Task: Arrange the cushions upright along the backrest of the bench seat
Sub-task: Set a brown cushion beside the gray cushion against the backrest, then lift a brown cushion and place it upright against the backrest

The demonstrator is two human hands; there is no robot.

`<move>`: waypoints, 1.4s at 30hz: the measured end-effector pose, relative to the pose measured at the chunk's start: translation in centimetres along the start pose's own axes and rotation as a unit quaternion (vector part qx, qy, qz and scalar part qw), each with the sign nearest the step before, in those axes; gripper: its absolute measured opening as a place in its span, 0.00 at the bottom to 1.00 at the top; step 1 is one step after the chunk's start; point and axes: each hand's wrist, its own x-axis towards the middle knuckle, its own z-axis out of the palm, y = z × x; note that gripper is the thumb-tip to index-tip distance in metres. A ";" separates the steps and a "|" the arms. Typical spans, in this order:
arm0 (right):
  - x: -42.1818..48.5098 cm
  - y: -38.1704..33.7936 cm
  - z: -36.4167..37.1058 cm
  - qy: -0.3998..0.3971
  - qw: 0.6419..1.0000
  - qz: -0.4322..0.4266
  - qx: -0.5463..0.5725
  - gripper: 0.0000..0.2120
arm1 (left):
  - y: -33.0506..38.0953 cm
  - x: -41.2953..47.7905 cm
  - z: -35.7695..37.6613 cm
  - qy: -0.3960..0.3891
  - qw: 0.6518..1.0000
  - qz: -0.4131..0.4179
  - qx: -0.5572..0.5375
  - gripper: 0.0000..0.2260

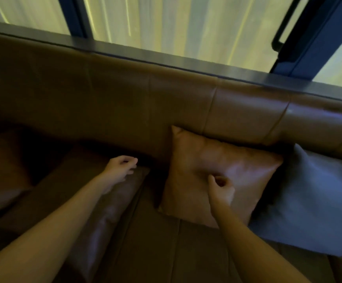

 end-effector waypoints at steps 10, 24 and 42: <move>-11.1 1.8 16.3 -0.176 0.973 0.142 -0.051 0.15 | -8.5 2.8 -16.8 0.013 0.996 -0.072 0.059 0.22; -14.1 10.4 29.4 -0.143 0.964 0.219 0.041 0.63 | -18.5 10.7 -27.3 -0.048 0.983 -0.158 0.081 0.40; -13.7 9.9 28.9 -0.131 0.967 0.212 0.046 0.68 | -18.4 14.5 -27.2 -0.071 0.981 -0.178 0.011 0.45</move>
